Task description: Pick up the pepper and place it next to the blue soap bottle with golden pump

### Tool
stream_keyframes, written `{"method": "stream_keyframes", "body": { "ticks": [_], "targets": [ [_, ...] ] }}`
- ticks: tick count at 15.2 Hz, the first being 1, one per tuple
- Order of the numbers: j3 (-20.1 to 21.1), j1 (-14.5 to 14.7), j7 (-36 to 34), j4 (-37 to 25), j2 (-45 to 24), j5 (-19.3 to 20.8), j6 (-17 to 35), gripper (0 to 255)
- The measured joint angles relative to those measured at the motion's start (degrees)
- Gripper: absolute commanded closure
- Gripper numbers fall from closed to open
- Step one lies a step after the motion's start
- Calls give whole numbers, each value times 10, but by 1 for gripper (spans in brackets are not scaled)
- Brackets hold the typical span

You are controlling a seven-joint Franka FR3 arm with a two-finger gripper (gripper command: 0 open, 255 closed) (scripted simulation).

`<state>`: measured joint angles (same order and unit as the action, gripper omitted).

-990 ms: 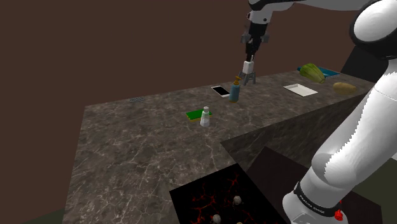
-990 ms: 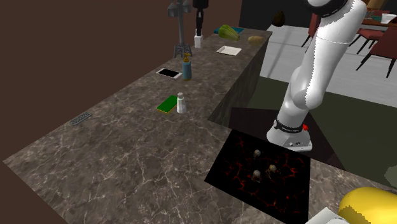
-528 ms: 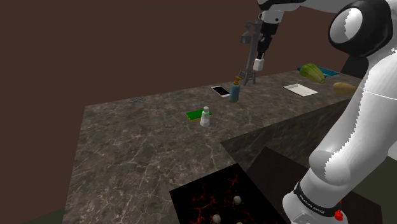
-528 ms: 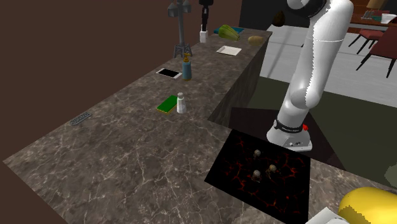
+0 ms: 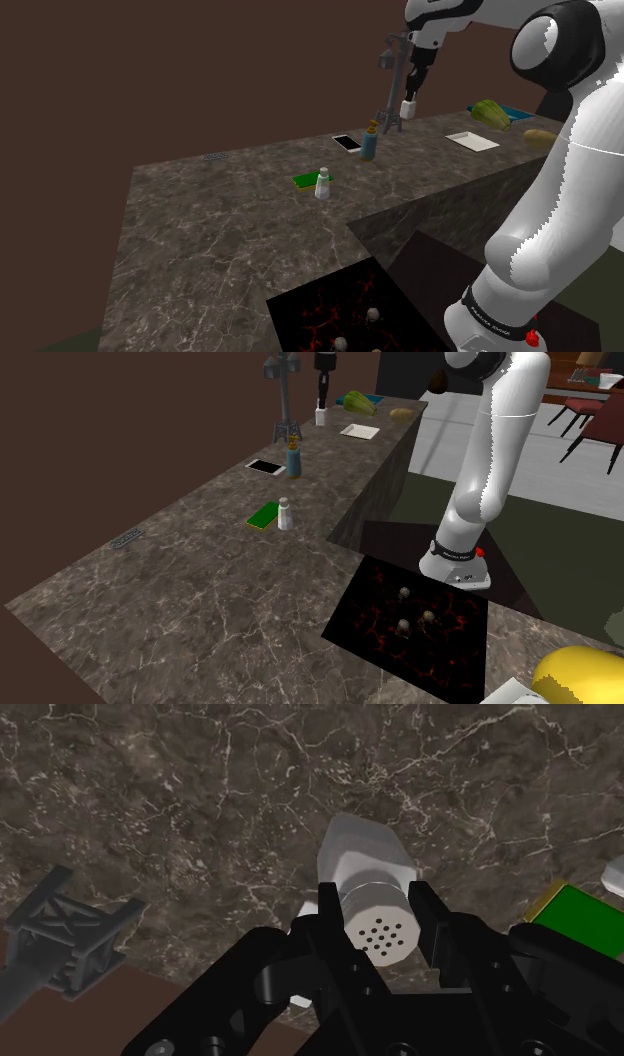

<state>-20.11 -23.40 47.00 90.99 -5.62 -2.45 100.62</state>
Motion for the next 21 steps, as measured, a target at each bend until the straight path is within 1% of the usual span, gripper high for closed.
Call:
{"method": "stream_keyframes", "body": {
  "ticks": [12,21],
  "targets": [
    [2,3,-1,98,6,1,92,255],
    [2,2,5,152,-8,-5,160,255]
  ]
}}
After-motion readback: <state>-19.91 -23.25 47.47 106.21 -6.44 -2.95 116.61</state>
